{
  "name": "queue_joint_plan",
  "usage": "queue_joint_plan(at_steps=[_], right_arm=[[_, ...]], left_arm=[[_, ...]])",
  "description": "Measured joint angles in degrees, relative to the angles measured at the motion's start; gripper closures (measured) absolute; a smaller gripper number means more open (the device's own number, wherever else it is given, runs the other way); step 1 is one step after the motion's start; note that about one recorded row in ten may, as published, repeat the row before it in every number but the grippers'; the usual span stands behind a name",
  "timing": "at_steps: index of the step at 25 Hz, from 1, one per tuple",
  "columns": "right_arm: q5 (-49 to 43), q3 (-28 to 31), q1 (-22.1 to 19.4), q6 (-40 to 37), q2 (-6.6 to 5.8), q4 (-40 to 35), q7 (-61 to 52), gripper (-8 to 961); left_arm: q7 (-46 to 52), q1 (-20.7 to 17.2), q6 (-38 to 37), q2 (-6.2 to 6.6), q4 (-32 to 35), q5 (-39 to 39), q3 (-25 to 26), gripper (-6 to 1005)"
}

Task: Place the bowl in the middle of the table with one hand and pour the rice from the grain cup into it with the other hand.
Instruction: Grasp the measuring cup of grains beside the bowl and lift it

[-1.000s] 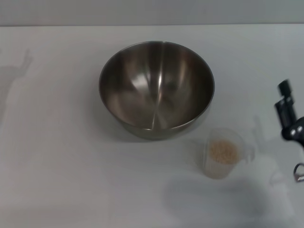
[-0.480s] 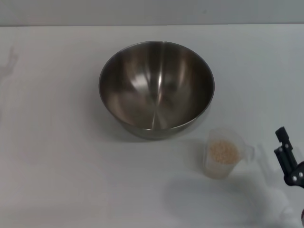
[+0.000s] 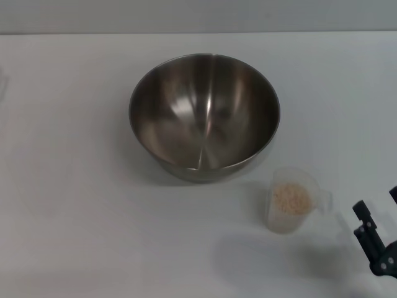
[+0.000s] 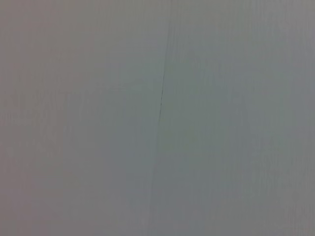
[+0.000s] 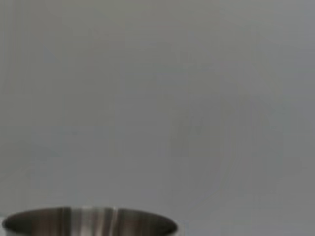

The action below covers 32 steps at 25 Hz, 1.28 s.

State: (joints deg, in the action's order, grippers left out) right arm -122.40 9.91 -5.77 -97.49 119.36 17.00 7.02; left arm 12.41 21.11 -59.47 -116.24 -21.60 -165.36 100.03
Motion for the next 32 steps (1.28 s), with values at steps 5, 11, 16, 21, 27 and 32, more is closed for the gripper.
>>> queue_joint_plan(at_steps=[5, 11, 16, 21, 27, 32], right_arm=[[-0.2, -1.0, -0.7, 0.8, -0.02, -1.1, 0.0, 367], [0.0, -2.2, -0.7, 2.2, 0.0, -2.4, 0.0, 367], [-0.1, -2.3, -0.5, 3.0, 0.0, -3.0, 0.3, 368], [-0.2, -2.3, 0.5, 3.9, 0.0, -3.3, 0.4, 368], [-0.3, -2.3, 1.7, 5.3, -0.07, -3.4, 0.4, 368], [-0.3, -2.3, 2.8, 6.8, -0.09, -3.5, 0.4, 368]], left_arm=[[0.0, -0.6, -0.3, -0.56, -0.3, 0.0, 0.0, 153], [0.0, -1.4, -0.8, -1.17, -0.6, 0.0, 0.0, 153], [0.1, -2.0, -1.7, -1.54, -0.6, 0.0, 0.0, 153], [0.2, -2.2, -2.2, -1.6, -0.6, 0.0, 0.0, 153], [0.2, -2.5, -3.0, -1.7, -0.6, 0.0, -0.4, 153], [0.2, -2.6, -3.2, -1.7, -0.6, 0.0, -0.5, 153]])
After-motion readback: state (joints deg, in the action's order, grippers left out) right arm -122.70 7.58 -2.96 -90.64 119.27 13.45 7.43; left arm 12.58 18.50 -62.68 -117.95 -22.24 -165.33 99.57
